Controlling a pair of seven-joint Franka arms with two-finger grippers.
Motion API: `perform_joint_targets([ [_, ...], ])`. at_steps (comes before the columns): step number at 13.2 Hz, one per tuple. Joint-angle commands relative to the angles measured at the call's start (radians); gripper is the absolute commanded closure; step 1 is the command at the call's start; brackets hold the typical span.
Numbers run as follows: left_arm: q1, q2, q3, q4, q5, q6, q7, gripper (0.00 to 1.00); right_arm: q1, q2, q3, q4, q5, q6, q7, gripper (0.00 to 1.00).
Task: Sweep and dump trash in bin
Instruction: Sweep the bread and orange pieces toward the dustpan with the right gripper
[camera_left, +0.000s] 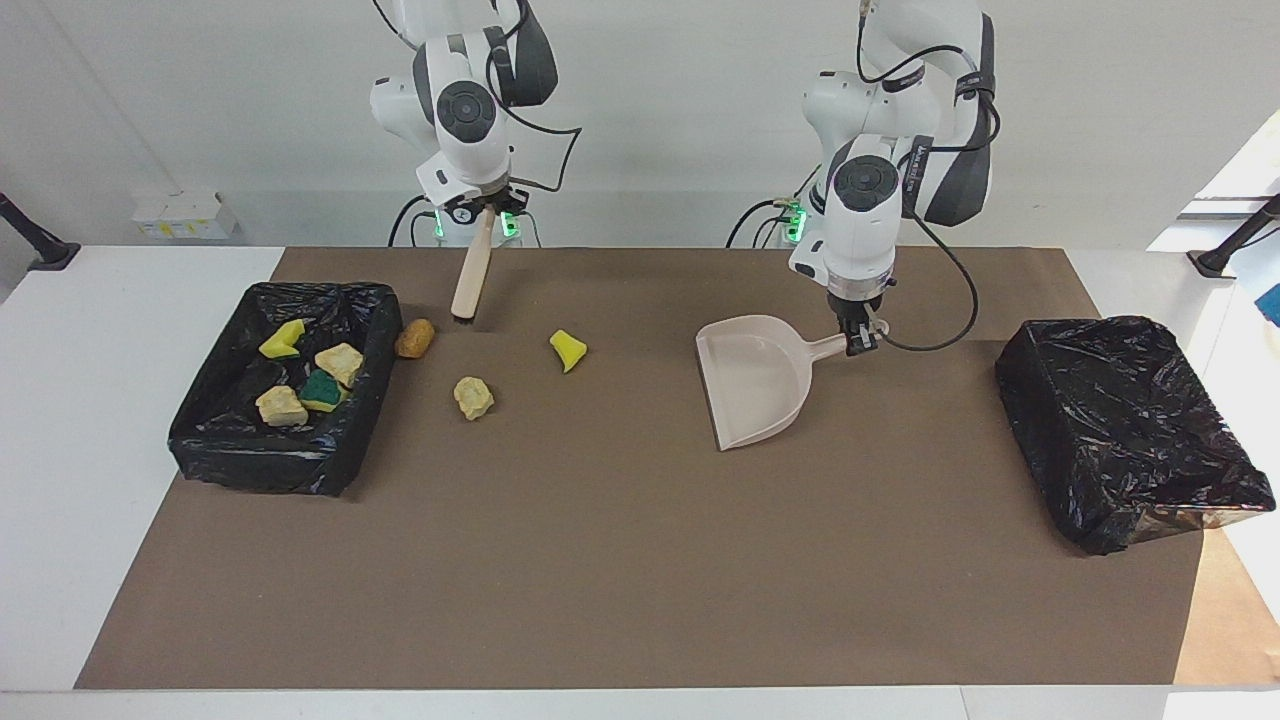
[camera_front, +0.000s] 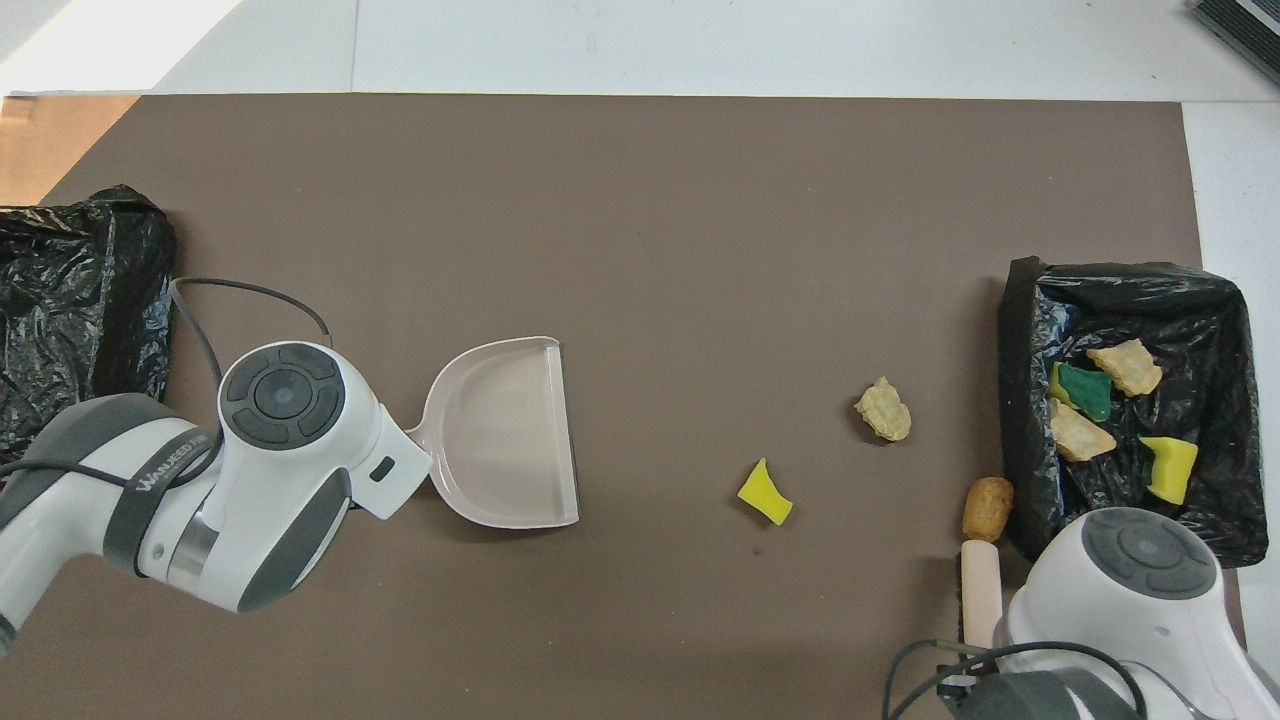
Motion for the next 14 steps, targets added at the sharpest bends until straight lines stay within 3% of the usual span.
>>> perform_joint_targets([
  [1,-0.01,-0.053,0.005,-0.072,0.019,0.047,-0.005,1.0,-0.084,-0.07,0.004,-0.073,-0.035,0.012,-0.119,1.0],
  [6,-0.02,-0.05,0.004,-0.093,0.019,0.08,-0.048,1.0,-0.083,-0.063,0.017,-0.084,-0.065,0.141,-0.158,1.0],
  [9,-0.023,-0.045,0.004,-0.093,0.019,0.085,-0.054,1.0,0.03,-0.049,0.02,-0.079,-0.064,0.261,-0.126,1.0],
  [12,-0.023,-0.045,0.004,-0.093,0.019,0.085,-0.054,1.0,0.078,0.067,0.02,0.018,-0.079,0.382,-0.117,1.0],
  [14,-0.023,-0.045,0.004,-0.093,0.019,0.085,-0.054,1.0,0.108,0.175,0.023,0.152,-0.152,0.362,-0.115,1.0],
])
